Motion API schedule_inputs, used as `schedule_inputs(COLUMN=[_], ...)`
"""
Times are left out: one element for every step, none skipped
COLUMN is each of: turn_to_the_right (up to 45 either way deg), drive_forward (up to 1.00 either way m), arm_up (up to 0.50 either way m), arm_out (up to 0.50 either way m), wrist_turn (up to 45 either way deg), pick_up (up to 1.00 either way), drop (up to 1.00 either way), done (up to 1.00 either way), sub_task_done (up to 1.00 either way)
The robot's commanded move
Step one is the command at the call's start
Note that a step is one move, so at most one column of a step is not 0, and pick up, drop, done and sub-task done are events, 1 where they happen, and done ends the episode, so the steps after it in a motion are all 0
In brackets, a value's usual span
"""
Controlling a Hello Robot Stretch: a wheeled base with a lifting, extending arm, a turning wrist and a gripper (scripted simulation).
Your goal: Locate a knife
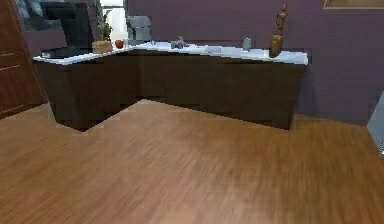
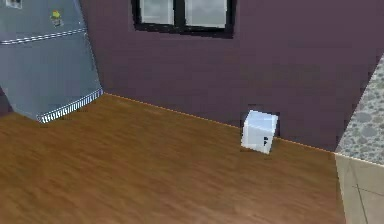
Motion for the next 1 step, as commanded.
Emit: schedule_inputs(turn_to_the_right=[0.0], drive_forward=[1.00], arm_up=[0.00], arm_out=[0.00], wrist_turn=[0.0], pick_up=[0.00], drop=[0.00], done=[0.00], sub_task_done=[0.00])
